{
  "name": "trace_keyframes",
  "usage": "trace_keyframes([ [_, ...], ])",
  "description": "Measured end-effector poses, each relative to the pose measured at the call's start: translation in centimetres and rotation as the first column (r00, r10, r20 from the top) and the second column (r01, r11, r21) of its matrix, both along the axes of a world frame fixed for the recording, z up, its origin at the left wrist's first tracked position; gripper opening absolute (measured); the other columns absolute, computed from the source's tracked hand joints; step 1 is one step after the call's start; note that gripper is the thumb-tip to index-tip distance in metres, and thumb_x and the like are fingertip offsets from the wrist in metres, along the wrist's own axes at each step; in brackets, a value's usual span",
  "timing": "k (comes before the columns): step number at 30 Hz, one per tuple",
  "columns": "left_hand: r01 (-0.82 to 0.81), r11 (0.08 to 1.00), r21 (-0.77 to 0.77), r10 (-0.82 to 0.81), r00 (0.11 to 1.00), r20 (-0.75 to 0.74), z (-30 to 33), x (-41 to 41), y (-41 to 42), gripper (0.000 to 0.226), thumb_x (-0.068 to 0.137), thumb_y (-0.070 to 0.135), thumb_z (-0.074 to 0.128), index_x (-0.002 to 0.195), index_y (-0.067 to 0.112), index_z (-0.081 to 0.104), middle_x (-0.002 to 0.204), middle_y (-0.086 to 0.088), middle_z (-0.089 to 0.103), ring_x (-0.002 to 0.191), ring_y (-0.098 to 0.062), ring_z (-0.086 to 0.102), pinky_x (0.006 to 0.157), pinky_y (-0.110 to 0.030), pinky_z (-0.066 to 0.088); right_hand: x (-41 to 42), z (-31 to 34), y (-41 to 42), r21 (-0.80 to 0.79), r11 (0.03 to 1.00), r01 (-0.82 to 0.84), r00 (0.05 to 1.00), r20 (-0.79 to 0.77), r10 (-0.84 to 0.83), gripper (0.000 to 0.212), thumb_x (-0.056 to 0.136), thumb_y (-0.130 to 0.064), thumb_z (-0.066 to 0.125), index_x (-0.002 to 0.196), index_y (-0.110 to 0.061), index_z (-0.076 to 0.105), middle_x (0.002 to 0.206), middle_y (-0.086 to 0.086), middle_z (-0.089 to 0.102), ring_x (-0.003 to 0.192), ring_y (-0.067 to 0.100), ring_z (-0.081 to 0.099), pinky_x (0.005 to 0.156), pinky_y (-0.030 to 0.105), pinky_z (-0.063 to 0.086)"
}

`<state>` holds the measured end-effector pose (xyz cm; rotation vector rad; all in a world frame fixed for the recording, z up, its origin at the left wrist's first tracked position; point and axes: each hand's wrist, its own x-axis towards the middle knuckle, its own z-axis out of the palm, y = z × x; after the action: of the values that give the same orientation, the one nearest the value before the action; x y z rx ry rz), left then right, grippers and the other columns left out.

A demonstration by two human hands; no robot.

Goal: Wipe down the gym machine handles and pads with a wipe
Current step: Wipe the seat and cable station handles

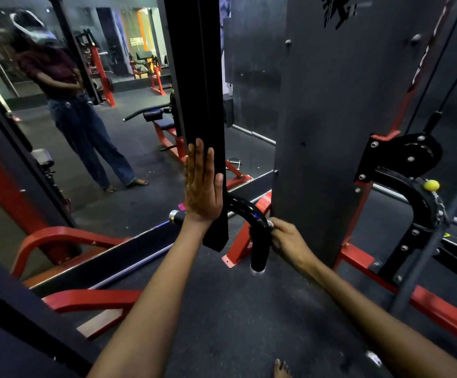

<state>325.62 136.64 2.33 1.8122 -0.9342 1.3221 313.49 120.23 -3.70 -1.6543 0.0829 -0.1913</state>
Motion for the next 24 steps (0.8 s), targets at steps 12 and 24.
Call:
trace_keyframes([
  [12,0.006,1.0,-0.002,-0.006,1.0,0.001,-0.3,0.2,0.0,0.068,0.099,0.016,0.032,0.154,0.028,-0.005,0.161,0.012,-0.012,0.149,-0.014,-0.005,0.121,-0.037,0.003,-1.6,-3.5,-1.3,-0.333,0.94,0.068,0.995,-0.04,-0.086,0.042,0.089,0.011,0.043,0.104,-0.017,0.07,0.094,-0.007,0.068,0.095,0.007,0.061,0.08,0.016,0.046],
  [24,0.013,1.0,0.026,-0.013,1.0,0.012,-0.3,0.4,0.1,0.07,0.098,0.014,0.034,0.154,0.027,-0.006,0.16,0.011,-0.014,0.149,-0.015,-0.006,0.121,-0.039,0.005,-4.0,-4.0,1.1,-0.608,0.708,0.36,0.831,0.554,0.052,0.059,0.08,0.02,0.048,0.137,0.006,0.04,0.149,0.015,0.031,0.14,0.015,0.029,0.114,0.023,0.022],
])
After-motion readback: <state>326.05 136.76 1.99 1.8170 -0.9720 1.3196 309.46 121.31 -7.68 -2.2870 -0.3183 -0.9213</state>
